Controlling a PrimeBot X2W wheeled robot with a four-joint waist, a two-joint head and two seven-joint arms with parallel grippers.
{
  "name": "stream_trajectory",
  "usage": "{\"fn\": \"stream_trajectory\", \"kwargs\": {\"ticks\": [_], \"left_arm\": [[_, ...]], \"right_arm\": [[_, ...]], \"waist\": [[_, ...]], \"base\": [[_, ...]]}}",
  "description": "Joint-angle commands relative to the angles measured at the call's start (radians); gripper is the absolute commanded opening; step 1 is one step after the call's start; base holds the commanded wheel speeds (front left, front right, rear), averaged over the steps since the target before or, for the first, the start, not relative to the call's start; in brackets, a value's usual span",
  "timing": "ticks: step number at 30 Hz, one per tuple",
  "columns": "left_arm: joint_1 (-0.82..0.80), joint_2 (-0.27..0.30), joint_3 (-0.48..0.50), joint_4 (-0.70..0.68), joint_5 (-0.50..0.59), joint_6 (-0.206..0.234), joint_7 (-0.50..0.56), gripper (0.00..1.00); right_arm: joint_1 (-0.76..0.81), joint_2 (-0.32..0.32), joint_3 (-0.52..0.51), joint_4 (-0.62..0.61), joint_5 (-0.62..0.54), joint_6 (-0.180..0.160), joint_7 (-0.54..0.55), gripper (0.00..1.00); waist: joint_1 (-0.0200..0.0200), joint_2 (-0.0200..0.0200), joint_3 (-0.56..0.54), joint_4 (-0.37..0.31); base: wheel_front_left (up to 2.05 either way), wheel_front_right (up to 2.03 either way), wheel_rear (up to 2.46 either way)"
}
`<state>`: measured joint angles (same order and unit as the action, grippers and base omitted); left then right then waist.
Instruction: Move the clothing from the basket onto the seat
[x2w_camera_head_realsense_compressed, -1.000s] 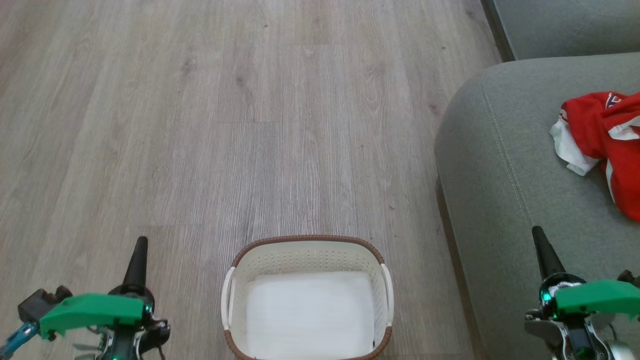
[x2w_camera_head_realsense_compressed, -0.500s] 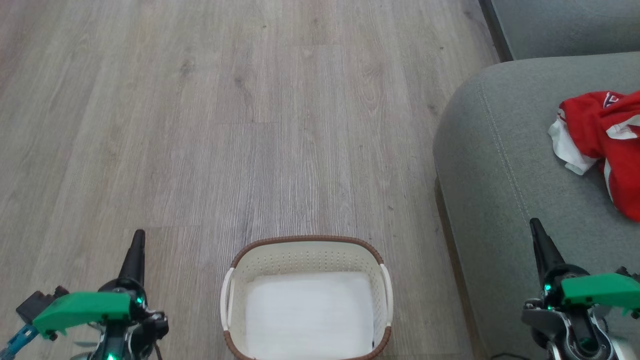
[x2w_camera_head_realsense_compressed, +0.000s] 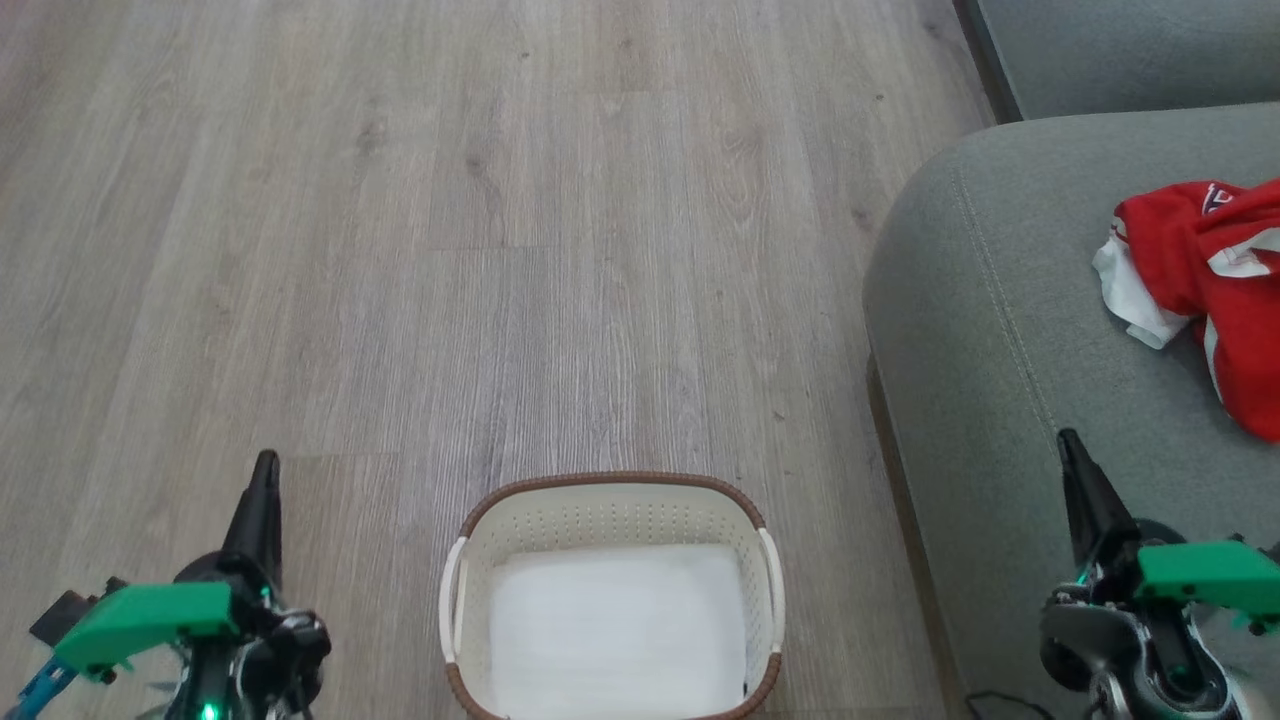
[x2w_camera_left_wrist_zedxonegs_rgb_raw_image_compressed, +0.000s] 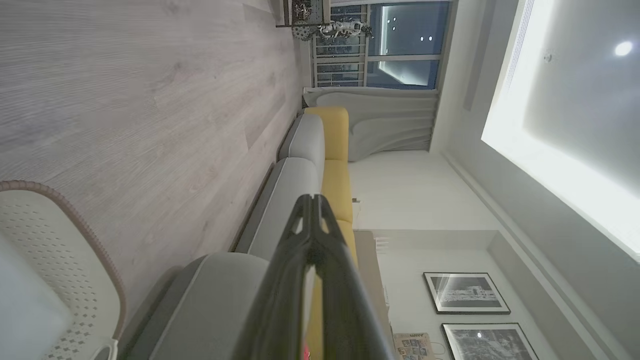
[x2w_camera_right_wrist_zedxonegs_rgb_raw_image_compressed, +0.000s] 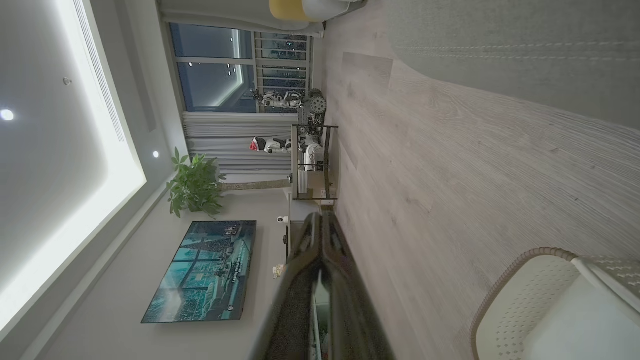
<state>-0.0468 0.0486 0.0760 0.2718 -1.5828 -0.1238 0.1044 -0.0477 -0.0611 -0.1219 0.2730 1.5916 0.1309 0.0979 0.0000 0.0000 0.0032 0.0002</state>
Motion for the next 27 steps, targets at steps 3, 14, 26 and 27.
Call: {"fn": "stream_trajectory", "kwargs": {"ticks": [3, 14, 26, 27], "left_arm": [[-0.061, 0.002, 0.038, -0.026, -0.025, -0.007, 0.009, 0.0], [-0.061, 0.002, 0.038, -0.026, -0.025, -0.007, 0.009, 0.0], [-0.061, 0.002, 0.038, -0.026, -0.026, -0.007, 0.009, 0.0], [-0.061, 0.002, 0.038, -0.026, -0.026, -0.007, 0.009, 0.0]], "right_arm": [[-0.06, 0.004, 0.016, -0.029, 0.024, 0.0, 0.009, 0.0], [-0.06, 0.005, 0.015, -0.028, 0.023, 0.0, 0.01, 0.0], [-0.06, 0.006, 0.013, -0.028, 0.021, 0.0, 0.011, 0.0], [-0.06, 0.006, 0.013, -0.028, 0.021, 0.0, 0.011, 0.0]], "waist": [[0.0, 0.0, 0.0, 0.0], [0.0, 0.0, 0.0, 0.0], [0.0, 0.0, 0.0, 0.0], [0.0, 0.0, 0.0, 0.0]], "base": [[0.0, 0.0, 0.0], [0.0, 0.0, 0.0], [0.0, 0.0, 0.0], [0.0, 0.0, 0.0]]}}
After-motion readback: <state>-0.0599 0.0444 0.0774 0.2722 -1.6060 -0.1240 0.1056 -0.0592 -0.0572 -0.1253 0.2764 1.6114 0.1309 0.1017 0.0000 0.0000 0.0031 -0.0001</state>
